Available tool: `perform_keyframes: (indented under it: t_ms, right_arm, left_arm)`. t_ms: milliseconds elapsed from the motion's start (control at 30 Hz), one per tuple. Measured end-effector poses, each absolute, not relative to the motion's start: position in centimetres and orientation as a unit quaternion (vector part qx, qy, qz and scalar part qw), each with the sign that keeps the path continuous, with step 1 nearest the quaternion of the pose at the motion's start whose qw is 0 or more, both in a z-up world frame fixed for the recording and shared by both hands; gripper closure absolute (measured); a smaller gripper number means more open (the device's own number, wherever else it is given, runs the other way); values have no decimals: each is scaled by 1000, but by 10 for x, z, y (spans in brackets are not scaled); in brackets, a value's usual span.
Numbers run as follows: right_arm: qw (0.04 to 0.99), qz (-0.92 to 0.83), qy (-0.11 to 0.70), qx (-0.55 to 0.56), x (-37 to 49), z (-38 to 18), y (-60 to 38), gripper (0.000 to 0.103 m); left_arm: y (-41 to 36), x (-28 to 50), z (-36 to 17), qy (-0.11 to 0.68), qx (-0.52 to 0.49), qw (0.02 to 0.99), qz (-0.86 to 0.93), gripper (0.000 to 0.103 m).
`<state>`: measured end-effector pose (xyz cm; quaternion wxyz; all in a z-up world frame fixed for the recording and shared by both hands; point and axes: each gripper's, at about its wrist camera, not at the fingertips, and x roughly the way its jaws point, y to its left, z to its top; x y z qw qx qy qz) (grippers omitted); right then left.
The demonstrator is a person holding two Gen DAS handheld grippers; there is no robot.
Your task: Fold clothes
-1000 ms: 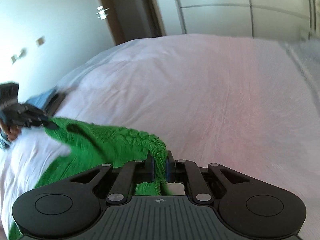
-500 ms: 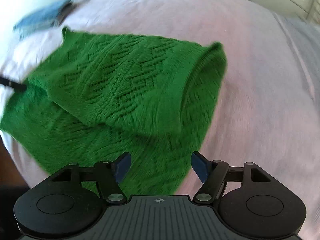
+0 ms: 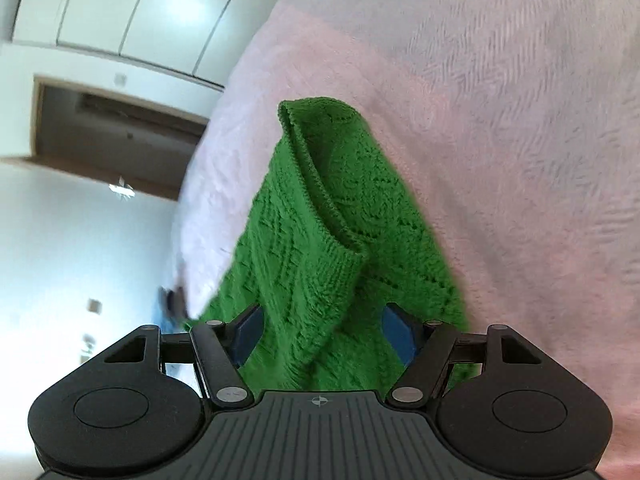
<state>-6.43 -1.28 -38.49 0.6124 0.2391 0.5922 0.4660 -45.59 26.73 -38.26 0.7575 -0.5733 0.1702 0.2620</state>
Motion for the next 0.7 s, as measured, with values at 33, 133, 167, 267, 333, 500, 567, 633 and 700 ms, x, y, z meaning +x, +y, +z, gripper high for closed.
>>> perform_keyframes:
  t_ms: [33,133,167,267,333,500,567,633,700]
  right_arm:
    - [612,466,593,238,-61,-388,-10,34]
    - [601,472,601,234,-44,-397,4,34]
    - [595,477,603,237,-39,-401,8,34]
    - [595,488,594,235,-37,-406,13,40]
    - [604,493,585,224,-41,-408,13,46]
    - [615,482,575,243,-46,-406,-5,95]
    - [627,491,553,245,-54,-390,-16,95]
    - [641,510,521,239,-67,-368,-33,95]
    - [645,512,514,241,-78,-360,-48,95]
  left_arm:
    - [270,-454,-386,167,-573,760,258,62]
    - [280,-447,-395,157,-574,767,240,62]
    - [283,-446,-397,155,-571,772,233,62]
    - [284,-444,-404,148,-551,791,219,65]
    - [279,-445,-409,143,-532,806,217,71]
    - [272,-452,-406,154,-503,816,238,94]
    - [266,-461,-393,158,-477,832,234,95]
    - [255,-474,-377,153,-436,858,226,96]
    - [244,-490,-372,145,-415,870,222,96]
